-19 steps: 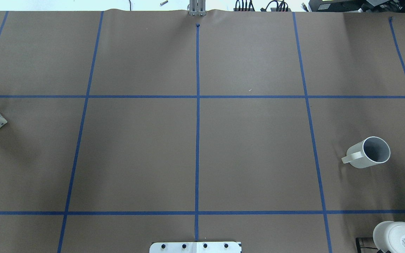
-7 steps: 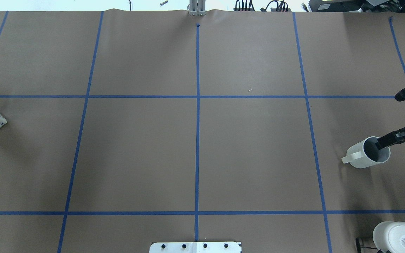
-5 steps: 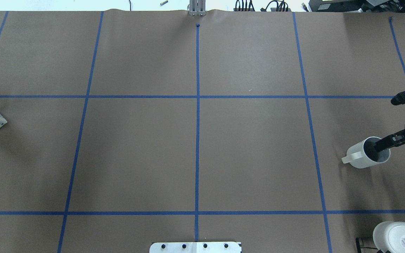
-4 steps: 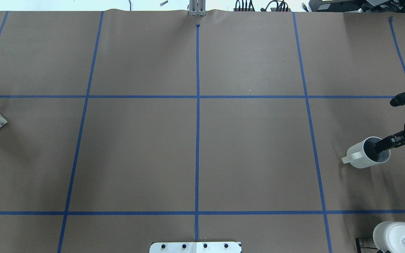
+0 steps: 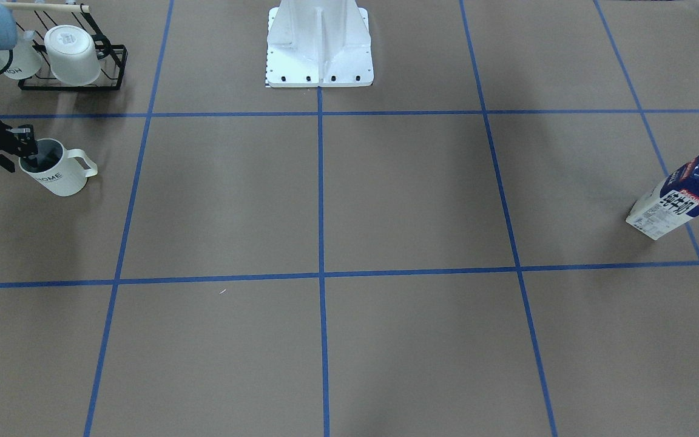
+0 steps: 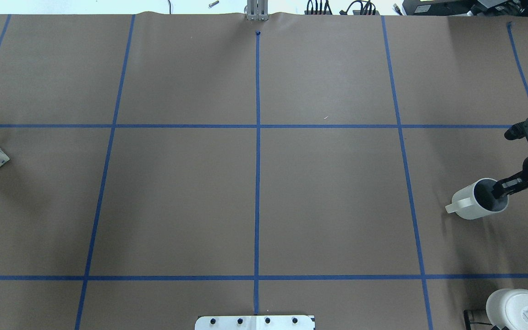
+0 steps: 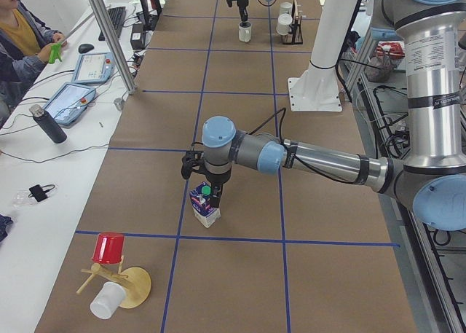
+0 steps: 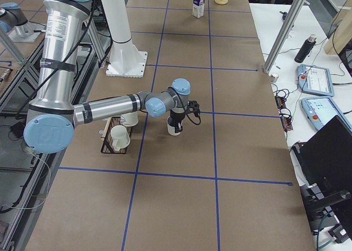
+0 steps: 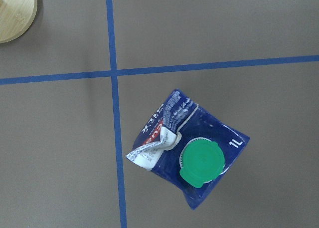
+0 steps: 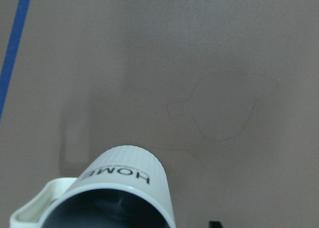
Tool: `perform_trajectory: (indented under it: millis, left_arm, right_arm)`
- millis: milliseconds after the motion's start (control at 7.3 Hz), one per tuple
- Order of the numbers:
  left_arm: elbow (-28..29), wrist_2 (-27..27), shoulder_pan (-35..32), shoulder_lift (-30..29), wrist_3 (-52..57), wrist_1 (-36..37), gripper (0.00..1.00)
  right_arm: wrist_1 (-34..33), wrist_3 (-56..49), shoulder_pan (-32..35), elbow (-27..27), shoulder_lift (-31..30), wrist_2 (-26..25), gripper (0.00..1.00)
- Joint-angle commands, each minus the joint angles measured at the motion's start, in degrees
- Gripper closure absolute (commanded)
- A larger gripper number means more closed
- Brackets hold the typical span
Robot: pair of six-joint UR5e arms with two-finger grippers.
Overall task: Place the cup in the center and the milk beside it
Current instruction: 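Carry the white mug with the right gripper to the table center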
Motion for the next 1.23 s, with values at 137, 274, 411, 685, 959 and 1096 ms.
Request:
perform_trajectory:
  millis: [137,274,411,685,959,1096]
  left_arm:
    - [0.0,-0.1,0.0,0.1,0.0,-0.1,0.02]
    - [-0.1,-0.1,-0.1,0.1,0.0,-0.1,0.02]
    - [-0.5,-0.1,-0.1,0.1,0.0,-0.1,0.02]
    - [-0.6,0.0,-0.1,0.1,0.0,-0.1,0.02]
    - [-0.7,-0.1,-0.2,0.0,0.0,-0.1,0.02]
    - [-0.7,-0.1,-0.2,0.0,0.0,-0.1,0.02]
  right_arm:
    - [-0.6,0.5,0.1,0.9,3.9,2.2,1.00]
    - [-1.9,0.6,0.0,1.3,8.0,2.2,1.00]
    - [-7.8,0.5,-0.4,-0.2,16.7,1.6,1.00]
    - [-18.9,0.5,-3.2,-9.9,38.3,-1.5,1.00]
    - [-18.6,1.6,-5.9,-22.8,51.5,-2.9,1.00]
    - [-18.5,1.3,-6.3,-30.0,58.7,-2.7,1.00]
